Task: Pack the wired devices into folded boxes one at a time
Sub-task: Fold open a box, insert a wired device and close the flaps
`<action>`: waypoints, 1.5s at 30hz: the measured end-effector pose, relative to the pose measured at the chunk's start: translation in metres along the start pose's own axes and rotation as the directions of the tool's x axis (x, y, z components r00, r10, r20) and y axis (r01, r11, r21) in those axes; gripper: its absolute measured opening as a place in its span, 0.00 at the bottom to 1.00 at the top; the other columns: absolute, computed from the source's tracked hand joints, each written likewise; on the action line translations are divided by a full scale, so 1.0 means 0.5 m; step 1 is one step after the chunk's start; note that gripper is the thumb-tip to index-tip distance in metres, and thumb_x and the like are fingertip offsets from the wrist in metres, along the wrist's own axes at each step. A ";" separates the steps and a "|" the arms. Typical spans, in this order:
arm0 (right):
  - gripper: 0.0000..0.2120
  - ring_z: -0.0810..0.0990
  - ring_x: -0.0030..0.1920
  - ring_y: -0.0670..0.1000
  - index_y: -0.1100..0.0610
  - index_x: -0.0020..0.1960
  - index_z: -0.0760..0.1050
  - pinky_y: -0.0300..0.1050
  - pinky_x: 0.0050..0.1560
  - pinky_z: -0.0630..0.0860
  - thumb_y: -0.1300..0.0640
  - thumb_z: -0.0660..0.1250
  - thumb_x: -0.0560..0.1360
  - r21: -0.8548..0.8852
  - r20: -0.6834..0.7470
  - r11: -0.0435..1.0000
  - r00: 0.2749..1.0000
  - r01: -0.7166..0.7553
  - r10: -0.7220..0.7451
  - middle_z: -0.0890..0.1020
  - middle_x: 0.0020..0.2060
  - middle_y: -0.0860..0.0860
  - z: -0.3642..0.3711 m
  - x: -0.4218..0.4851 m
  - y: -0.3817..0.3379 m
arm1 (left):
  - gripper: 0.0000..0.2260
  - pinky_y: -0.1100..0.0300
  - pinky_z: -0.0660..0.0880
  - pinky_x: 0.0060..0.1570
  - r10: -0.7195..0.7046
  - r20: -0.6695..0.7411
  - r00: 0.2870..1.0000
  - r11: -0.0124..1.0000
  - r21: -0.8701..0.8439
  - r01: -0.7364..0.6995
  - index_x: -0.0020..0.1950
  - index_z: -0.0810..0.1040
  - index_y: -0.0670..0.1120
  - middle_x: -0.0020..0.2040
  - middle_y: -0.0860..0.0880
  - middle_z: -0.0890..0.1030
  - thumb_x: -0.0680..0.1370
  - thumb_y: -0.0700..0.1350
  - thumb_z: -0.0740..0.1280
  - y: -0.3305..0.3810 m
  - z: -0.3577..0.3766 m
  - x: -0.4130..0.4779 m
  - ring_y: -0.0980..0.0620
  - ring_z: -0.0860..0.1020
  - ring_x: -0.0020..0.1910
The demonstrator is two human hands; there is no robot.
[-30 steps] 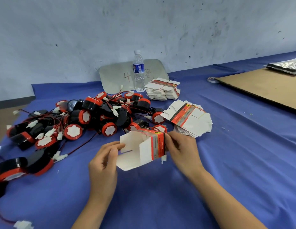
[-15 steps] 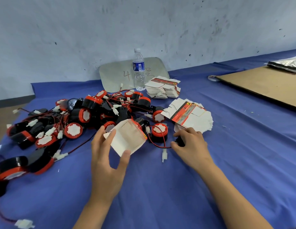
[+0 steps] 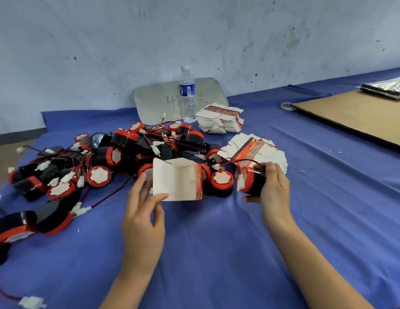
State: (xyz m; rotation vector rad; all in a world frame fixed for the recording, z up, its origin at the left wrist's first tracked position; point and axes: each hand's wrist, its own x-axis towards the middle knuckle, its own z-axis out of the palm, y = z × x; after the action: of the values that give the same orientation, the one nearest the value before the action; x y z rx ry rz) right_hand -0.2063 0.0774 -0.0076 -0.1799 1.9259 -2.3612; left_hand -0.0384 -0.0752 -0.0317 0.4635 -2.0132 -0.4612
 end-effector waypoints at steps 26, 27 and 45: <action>0.14 0.76 0.27 0.52 0.50 0.47 0.77 0.42 0.27 0.74 0.60 0.73 0.64 0.411 0.756 0.685 0.644 -0.602 0.112 0.76 0.28 0.58 -0.008 -0.037 -0.041 | 0.21 0.58 0.73 0.59 -0.138 0.260 0.956 0.930 -0.298 0.216 0.65 0.66 0.65 0.66 0.66 0.67 0.75 0.51 0.69 0.000 0.006 -0.008 0.58 0.71 0.64; 0.07 0.76 0.26 0.53 0.51 0.42 0.78 0.41 0.26 0.75 0.59 0.72 0.65 0.363 0.784 0.699 0.607 -0.616 0.128 0.76 0.26 0.58 -0.010 -0.036 -0.038 | 0.21 0.57 0.73 0.59 -0.135 0.260 0.956 0.931 -0.297 0.212 0.64 0.66 0.66 0.66 0.67 0.66 0.75 0.52 0.68 0.001 0.006 -0.008 0.57 0.71 0.65; 0.08 0.82 0.39 0.52 0.59 0.50 0.79 0.43 0.34 0.80 0.63 0.61 0.78 0.002 0.819 0.960 0.552 -0.279 0.158 0.82 0.42 0.54 0.019 -0.050 0.011 | 0.33 0.44 0.49 0.74 0.305 0.236 0.923 0.949 0.004 -0.314 0.67 0.68 0.53 0.76 0.49 0.58 0.69 0.70 0.64 0.021 0.021 -0.018 0.48 0.47 0.79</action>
State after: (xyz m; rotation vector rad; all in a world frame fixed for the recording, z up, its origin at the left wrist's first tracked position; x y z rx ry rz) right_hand -0.1802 0.0704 -0.0118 -0.8082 1.2231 -1.7187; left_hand -0.0452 -0.0603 -0.0375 0.1114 -2.2768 -0.2867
